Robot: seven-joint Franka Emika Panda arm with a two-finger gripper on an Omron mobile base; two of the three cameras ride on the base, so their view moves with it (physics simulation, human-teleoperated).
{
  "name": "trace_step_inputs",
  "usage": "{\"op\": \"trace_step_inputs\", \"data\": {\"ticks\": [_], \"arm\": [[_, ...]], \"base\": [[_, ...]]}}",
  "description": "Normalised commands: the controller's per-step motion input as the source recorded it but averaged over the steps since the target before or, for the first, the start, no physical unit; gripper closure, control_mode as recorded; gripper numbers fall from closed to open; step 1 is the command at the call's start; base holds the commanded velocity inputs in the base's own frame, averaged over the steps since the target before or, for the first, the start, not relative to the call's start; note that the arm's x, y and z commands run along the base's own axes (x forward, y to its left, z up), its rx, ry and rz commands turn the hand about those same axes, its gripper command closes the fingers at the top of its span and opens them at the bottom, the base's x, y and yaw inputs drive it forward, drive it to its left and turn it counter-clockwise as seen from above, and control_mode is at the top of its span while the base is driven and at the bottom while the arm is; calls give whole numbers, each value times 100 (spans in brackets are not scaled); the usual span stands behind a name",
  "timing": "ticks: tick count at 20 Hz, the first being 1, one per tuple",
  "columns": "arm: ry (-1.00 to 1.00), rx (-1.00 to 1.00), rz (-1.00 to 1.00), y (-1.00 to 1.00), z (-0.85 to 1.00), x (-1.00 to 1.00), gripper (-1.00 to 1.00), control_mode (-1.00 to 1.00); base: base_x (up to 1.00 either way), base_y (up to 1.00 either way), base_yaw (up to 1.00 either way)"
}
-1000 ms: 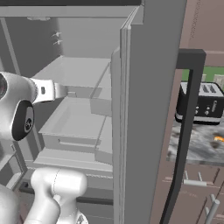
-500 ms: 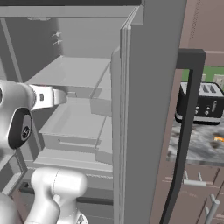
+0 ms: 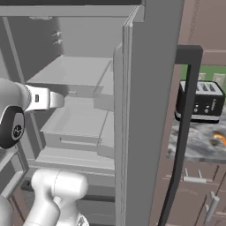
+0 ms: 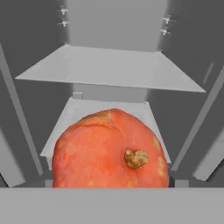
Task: Open the fridge, remove the banana, squash, and shrimp, and place them on any counter.
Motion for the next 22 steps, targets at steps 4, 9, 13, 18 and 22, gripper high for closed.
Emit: {"op": "trace_step_inputs", "data": {"ticks": [4,9,13,18,22], "arm": [[0,0,0,0,0,0,100,100],[0,0,0,0,0,0,100,100],[0,0,0,0,0,0,100,100],[0,0,0,0,0,0,100,100],[0,0,0,0,0,0,100,100]], "base": [[-56,-18,-1],[-70,-25,0],[-76,-46,0],[-98,-61,0],[-50,-94,0]]}}
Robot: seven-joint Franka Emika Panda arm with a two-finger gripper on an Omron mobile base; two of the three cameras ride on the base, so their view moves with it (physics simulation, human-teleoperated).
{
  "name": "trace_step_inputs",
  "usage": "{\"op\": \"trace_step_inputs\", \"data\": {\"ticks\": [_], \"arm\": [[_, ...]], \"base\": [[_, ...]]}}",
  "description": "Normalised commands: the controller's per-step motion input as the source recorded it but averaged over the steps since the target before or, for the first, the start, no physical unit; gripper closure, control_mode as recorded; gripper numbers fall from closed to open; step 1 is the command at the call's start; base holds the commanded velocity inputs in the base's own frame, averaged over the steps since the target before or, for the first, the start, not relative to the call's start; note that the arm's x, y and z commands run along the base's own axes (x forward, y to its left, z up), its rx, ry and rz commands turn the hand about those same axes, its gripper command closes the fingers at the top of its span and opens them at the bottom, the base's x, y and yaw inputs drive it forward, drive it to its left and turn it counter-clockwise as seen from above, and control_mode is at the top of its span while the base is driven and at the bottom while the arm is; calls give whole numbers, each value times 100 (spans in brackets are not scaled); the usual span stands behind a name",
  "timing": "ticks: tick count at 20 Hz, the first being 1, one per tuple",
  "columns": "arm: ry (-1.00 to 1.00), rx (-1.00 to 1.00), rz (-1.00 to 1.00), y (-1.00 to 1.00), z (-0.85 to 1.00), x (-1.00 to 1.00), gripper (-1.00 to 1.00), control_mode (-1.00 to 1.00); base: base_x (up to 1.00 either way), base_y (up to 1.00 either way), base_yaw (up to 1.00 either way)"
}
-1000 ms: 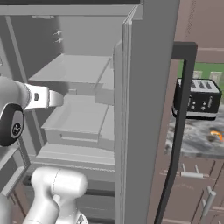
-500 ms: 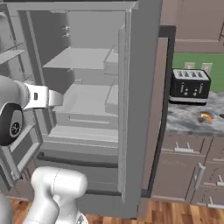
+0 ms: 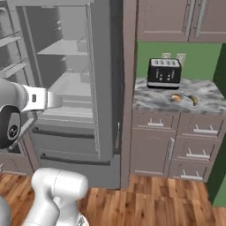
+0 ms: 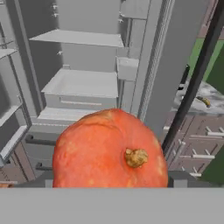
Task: Open the fridge, remove the banana, squash, and shrimp, and place them on any counter.
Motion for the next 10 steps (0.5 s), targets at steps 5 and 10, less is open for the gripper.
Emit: {"op": "trace_step_inputs", "data": {"ticks": [5,10], "arm": [[0,0,0,0,0,0,100,100],[0,0,0,0,0,0,100,100]], "base": [[3,-99,1],[32,-99,3]]}}
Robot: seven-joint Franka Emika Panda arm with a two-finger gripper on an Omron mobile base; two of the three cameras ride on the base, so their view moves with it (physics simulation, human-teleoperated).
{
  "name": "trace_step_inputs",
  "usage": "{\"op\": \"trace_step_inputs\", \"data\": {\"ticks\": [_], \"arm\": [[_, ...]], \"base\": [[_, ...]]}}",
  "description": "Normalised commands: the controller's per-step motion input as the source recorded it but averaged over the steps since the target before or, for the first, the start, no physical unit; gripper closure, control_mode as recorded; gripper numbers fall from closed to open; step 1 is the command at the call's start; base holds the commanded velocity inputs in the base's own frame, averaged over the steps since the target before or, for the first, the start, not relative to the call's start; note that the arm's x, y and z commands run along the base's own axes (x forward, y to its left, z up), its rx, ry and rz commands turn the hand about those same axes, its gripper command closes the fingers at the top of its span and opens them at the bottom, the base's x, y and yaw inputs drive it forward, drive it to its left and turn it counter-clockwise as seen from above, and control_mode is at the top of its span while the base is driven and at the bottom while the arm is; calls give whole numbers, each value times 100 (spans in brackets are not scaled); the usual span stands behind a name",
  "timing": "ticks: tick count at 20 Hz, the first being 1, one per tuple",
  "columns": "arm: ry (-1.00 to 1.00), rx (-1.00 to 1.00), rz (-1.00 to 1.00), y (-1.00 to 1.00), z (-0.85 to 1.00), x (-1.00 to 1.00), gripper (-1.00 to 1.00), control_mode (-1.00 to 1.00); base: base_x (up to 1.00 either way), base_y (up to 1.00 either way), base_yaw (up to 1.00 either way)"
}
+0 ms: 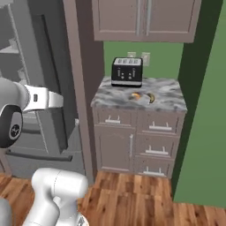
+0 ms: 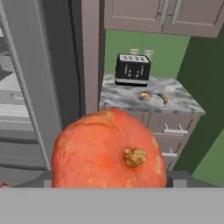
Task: Open the fridge, remove the banana, squash, and shrimp, and place them on any counter.
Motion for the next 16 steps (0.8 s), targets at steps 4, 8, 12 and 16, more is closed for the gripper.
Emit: {"op": "trace_step_inputs", "data": {"ticks": [4,8,12,16], "arm": [[0,0,0,0,0,0,100,100],[0,0,0,0,0,0,100,100],[0,0,0,0,0,0,100,100],[0,0,0,0,0,0,100,100]], "base": [[45,-90,1],[92,-66,0],[100,-25,0],[100,-14,0]]}}
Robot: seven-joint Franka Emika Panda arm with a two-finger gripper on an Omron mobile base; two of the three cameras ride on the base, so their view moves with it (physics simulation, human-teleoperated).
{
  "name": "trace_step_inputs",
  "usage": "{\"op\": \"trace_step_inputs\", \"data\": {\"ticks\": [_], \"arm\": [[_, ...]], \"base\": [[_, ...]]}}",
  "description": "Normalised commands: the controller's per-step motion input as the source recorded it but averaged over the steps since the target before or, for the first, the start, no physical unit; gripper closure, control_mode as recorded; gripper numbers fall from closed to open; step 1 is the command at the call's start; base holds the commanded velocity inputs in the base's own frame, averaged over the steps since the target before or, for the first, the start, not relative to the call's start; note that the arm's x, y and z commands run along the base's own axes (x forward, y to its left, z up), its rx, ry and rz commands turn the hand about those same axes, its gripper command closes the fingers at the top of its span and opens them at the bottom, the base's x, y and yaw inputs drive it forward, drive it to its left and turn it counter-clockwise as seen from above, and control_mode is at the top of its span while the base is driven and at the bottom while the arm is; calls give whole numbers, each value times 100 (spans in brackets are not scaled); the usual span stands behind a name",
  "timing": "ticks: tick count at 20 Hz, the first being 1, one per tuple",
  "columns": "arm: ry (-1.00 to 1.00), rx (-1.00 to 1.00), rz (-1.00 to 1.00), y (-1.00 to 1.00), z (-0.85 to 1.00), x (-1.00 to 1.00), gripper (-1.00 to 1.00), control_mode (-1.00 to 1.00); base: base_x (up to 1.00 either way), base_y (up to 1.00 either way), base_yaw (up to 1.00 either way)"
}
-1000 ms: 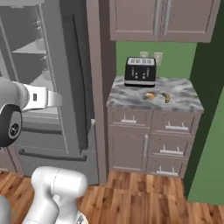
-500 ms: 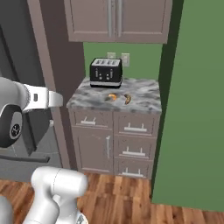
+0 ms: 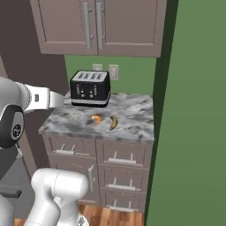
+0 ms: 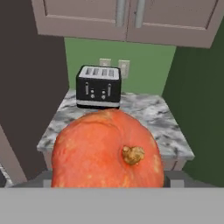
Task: Open the fridge, remove the banana, squash, and shrimp, and place them on any counter.
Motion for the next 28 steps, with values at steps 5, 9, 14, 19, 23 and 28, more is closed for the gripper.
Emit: {"op": "trace_step_inputs", "data": {"ticks": [5,9,14,19,23,28], "arm": [[0,0,0,0,0,0,100,100],[0,0,0,0,0,0,100,100],[0,0,0,0,0,0,100,100],[18,2,11,0,-30,13,100,-100],[40,8,21,0,-39,60,100,-100],[39,0,9,13,-46,71,100,-100]], "base": [[96,-7,3],[82,-2,5],[73,-1,5],[12,0,4],[0,0,0],[0,0,0]]}}
